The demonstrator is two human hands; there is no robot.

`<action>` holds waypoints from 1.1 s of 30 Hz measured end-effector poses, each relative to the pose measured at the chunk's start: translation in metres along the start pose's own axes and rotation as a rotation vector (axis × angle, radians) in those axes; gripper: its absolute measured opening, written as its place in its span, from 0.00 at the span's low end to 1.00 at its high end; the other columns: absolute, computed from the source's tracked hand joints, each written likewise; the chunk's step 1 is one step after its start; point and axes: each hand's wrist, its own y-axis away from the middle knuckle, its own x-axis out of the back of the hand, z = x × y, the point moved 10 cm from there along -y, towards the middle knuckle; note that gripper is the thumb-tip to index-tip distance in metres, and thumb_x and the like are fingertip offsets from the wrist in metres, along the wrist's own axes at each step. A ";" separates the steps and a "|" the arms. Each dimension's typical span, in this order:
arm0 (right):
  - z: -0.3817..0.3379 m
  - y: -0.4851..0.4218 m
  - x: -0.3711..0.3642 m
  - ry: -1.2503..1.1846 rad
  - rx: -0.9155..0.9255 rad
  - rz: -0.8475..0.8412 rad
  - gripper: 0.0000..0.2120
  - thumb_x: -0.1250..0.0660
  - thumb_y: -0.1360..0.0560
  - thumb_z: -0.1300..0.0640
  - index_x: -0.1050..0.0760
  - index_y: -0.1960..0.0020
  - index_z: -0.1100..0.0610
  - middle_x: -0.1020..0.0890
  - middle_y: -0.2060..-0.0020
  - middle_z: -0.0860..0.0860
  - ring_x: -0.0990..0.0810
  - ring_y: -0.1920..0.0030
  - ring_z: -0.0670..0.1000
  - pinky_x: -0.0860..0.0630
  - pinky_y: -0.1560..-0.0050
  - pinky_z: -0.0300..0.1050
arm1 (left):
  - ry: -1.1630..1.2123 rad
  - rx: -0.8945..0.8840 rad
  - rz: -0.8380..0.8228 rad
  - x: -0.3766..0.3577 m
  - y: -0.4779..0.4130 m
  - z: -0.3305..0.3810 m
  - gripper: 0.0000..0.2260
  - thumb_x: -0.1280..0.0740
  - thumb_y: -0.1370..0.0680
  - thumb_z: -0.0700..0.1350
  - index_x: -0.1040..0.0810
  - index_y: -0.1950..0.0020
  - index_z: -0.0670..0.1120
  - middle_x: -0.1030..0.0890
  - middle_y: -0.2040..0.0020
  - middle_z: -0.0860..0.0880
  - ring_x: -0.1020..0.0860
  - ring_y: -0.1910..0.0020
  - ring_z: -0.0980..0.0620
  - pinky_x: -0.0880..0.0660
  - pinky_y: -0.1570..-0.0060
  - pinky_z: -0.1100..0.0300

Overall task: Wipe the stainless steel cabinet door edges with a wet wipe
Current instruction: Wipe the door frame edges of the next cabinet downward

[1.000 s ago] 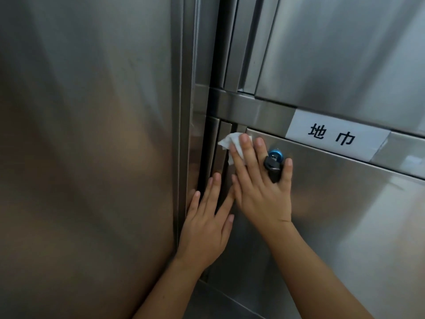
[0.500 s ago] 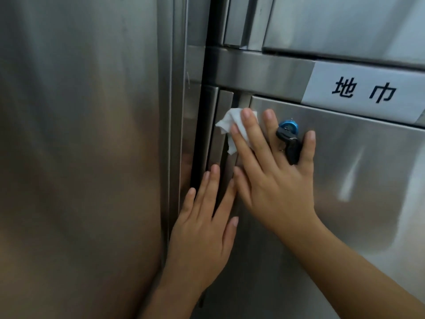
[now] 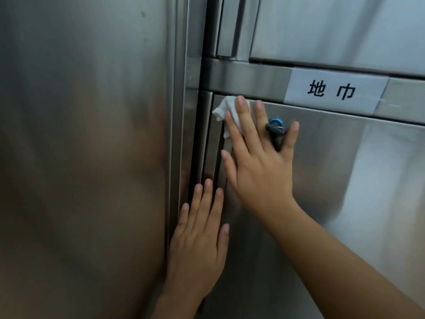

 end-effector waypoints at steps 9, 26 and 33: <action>-0.013 0.041 -0.016 -0.165 0.004 0.020 0.27 0.47 0.22 0.45 0.42 0.25 0.52 0.45 0.26 0.51 0.49 0.27 0.60 0.59 0.33 0.66 | -0.046 0.037 0.027 -0.004 0.014 -0.011 0.25 0.48 0.22 0.49 0.39 0.26 0.42 0.40 0.26 0.44 0.46 0.26 0.50 0.55 0.29 0.59; -0.016 0.012 -0.015 -0.260 -0.108 -0.028 0.27 0.47 0.20 0.47 0.47 0.24 0.51 0.45 0.25 0.49 0.56 0.26 0.57 0.55 0.30 0.67 | -0.026 0.037 0.049 -0.006 0.007 -0.012 0.24 0.47 0.23 0.50 0.37 0.28 0.42 0.36 0.28 0.44 0.43 0.28 0.49 0.54 0.30 0.59; -0.007 -0.013 -0.007 -0.257 -0.302 -0.025 0.27 0.50 0.20 0.47 0.50 0.23 0.51 0.51 0.24 0.51 0.60 0.26 0.54 0.62 0.32 0.67 | 0.003 0.031 0.030 -0.002 0.008 -0.009 0.25 0.48 0.22 0.50 0.37 0.27 0.41 0.38 0.27 0.44 0.42 0.27 0.47 0.53 0.31 0.59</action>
